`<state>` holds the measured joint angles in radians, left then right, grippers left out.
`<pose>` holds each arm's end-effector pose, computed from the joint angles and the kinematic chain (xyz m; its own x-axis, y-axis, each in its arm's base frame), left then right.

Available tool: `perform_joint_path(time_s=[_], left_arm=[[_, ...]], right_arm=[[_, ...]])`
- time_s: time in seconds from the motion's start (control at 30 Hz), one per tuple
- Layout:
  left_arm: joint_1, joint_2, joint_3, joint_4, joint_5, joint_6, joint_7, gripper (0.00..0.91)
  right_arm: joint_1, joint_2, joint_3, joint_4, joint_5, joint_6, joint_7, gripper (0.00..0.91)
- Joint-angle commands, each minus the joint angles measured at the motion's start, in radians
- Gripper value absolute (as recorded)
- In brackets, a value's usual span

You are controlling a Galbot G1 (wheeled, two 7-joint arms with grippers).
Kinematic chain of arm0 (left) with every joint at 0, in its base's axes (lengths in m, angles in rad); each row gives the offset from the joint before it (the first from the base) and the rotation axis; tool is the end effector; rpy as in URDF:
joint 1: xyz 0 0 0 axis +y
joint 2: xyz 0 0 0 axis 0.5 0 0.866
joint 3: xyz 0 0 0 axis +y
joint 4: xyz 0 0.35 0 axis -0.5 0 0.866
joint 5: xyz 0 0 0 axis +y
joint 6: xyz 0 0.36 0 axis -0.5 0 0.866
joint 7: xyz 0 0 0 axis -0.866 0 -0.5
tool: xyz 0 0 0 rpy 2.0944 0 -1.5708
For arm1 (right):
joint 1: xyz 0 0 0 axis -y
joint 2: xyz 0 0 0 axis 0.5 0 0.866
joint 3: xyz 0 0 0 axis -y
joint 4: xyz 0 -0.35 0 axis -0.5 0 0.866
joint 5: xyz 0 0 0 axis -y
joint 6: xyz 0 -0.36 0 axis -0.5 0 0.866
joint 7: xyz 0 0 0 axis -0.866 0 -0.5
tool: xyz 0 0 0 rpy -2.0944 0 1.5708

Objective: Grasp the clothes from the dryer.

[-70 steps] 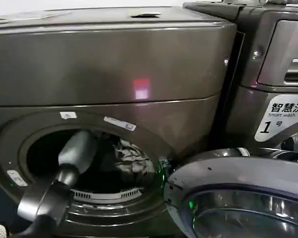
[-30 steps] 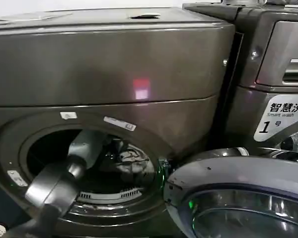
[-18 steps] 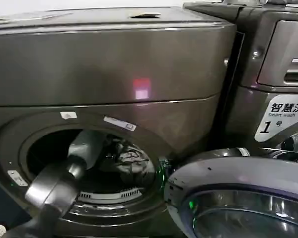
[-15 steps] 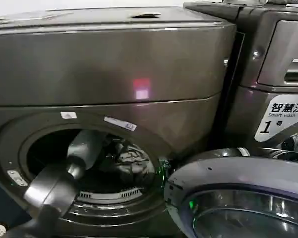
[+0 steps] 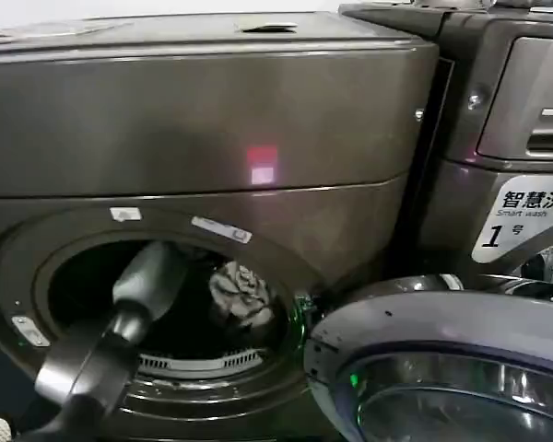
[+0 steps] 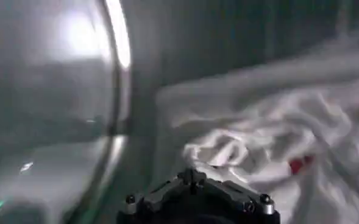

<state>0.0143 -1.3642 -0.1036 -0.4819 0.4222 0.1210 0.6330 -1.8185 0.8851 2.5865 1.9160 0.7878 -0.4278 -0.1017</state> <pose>0.6523 0.0706 -0.2118 -0.7429 0.3006 0.5981 0.6445 0.5625 0.5179 -0.1061 -0.3756 0.1205 -0.4066 0.7014 -0.5854 0.9041 0.4013 -0.1471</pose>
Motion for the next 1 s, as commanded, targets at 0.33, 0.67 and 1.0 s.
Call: perform_joint_path(time_s=[0.33,0.67,1.0], left_arm=[[0.451,-0.084,-0.302,-0.67,-0.407,-0.131,-0.842,0.0],[0.603,-0.099,-0.333,-0.82,-0.372,-0.245,-0.912,0.0],[0.603,-0.092,-0.326,-0.828,-0.394,-0.215,-0.874,0.0]], right_arm=[[-0.009,0.0,0.011,-0.023,-0.008,0.038,0.045,0.907],[-0.011,-0.009,0.029,-0.034,0.0,0.059,0.072,0.907],[-0.024,-0.008,0.041,-0.049,0.009,0.077,0.076,0.907]])
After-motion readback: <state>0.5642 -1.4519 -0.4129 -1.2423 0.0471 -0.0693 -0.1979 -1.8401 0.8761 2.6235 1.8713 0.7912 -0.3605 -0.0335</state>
